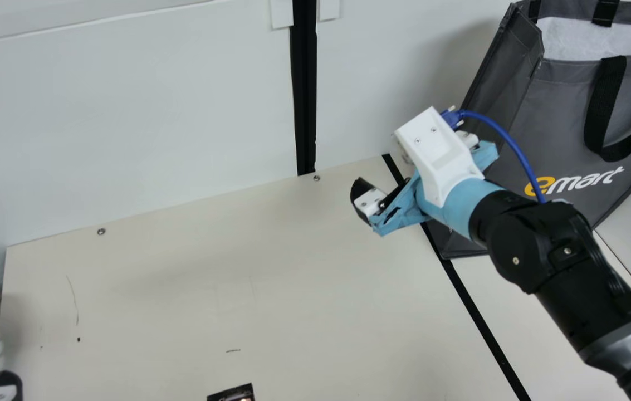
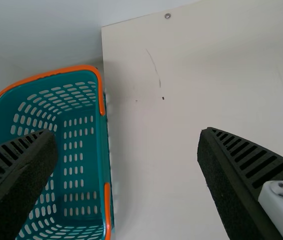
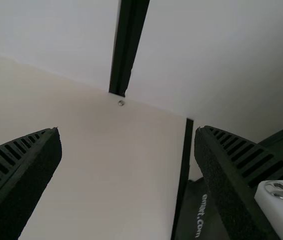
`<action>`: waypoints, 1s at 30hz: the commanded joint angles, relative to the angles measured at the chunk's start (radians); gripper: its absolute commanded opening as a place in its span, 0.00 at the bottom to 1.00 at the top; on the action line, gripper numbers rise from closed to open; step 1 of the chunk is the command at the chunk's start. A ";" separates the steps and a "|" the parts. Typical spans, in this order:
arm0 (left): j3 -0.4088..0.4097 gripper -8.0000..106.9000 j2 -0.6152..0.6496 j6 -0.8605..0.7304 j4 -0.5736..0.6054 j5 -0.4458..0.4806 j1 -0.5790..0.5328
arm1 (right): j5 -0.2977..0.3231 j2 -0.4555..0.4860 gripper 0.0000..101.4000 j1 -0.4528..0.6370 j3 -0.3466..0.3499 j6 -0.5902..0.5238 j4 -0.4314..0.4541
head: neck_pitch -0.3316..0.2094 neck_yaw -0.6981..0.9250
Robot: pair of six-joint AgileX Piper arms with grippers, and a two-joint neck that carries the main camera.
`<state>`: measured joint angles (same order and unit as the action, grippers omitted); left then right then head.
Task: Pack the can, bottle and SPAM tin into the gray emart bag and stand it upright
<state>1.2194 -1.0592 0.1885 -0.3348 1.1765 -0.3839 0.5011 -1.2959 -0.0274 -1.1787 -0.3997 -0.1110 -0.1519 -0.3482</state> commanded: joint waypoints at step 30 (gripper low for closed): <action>0.000 0.85 0.000 0.000 0.000 0.000 0.000 | 0.066 -0.019 0.94 -0.016 0.008 -0.042 -0.191 | -0.023 -0.001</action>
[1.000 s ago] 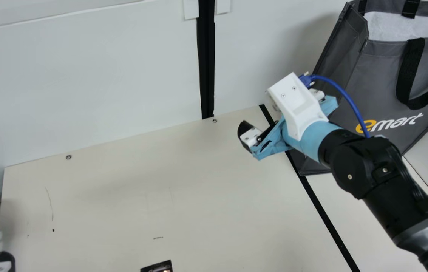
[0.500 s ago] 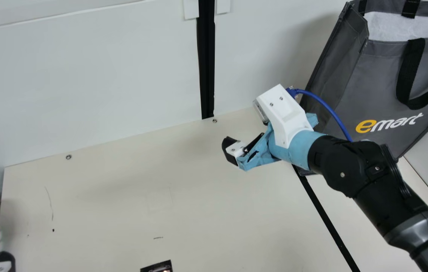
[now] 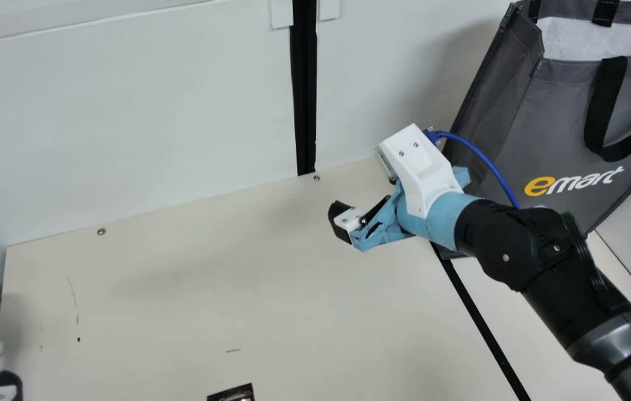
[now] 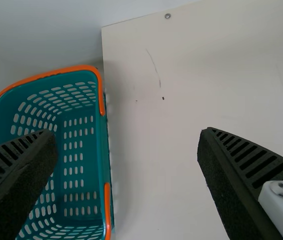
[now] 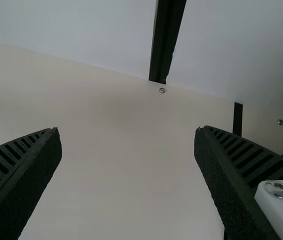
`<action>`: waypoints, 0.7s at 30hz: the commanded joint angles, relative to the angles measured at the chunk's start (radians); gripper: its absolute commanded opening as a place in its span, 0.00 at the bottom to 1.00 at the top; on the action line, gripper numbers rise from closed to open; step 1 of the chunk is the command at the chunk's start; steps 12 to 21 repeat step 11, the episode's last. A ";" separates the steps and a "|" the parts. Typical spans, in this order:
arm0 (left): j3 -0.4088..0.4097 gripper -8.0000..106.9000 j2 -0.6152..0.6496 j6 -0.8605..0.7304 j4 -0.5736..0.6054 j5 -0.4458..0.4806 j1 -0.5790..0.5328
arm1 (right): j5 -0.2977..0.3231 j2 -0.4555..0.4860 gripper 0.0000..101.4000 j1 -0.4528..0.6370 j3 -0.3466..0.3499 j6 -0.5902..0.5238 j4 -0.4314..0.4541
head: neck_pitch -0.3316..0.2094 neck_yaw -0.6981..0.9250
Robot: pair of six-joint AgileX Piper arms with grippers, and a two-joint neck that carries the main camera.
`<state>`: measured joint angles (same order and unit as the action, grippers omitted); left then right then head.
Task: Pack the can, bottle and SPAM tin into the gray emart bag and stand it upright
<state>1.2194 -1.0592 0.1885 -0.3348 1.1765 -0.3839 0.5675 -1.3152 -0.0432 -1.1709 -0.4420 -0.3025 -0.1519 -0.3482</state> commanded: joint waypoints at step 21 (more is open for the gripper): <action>0.000 0.85 0.000 0.000 0.000 0.000 0.000 | 0.000 0.000 0.94 0.000 0.000 0.000 0.000 | -0.023 -0.001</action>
